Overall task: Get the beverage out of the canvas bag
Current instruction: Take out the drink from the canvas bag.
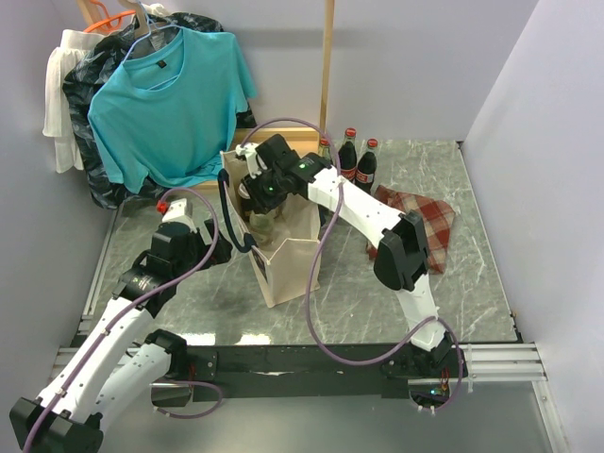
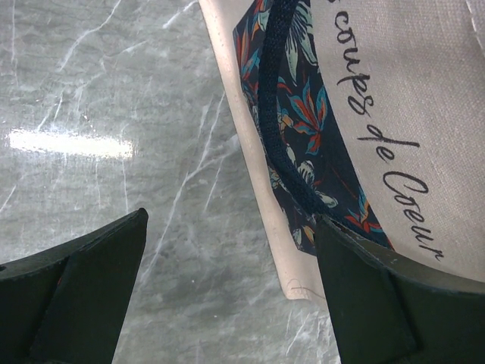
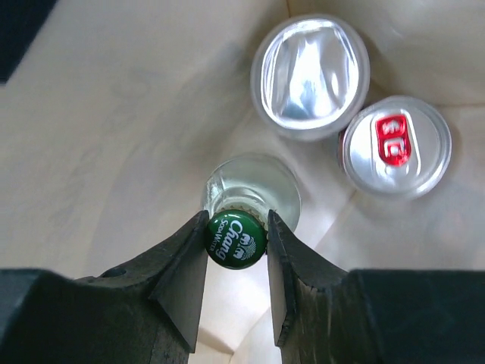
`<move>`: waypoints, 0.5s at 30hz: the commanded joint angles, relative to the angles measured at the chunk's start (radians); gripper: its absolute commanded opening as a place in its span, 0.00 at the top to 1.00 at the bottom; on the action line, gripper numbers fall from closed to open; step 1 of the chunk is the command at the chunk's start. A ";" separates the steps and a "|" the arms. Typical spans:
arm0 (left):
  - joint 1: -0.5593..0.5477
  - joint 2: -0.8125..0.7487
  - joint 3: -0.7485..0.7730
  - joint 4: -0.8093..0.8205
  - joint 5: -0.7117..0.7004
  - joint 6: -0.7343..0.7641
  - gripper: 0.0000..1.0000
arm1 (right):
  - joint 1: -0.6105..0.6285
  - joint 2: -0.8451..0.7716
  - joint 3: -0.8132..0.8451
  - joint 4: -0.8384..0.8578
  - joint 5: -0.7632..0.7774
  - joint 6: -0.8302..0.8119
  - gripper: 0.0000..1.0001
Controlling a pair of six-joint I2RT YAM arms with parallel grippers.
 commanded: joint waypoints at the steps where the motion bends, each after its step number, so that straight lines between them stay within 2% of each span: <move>1: -0.010 -0.011 0.046 0.005 -0.017 -0.007 0.04 | 0.012 -0.167 0.010 0.068 0.012 0.000 1.00; 6: -0.021 -0.012 0.044 0.006 -0.016 -0.006 0.04 | 0.018 -0.223 -0.041 0.108 0.035 0.012 1.00; 15: -0.027 0.015 0.049 0.012 0.018 0.004 0.04 | 0.027 -0.246 -0.024 0.097 0.106 0.026 1.00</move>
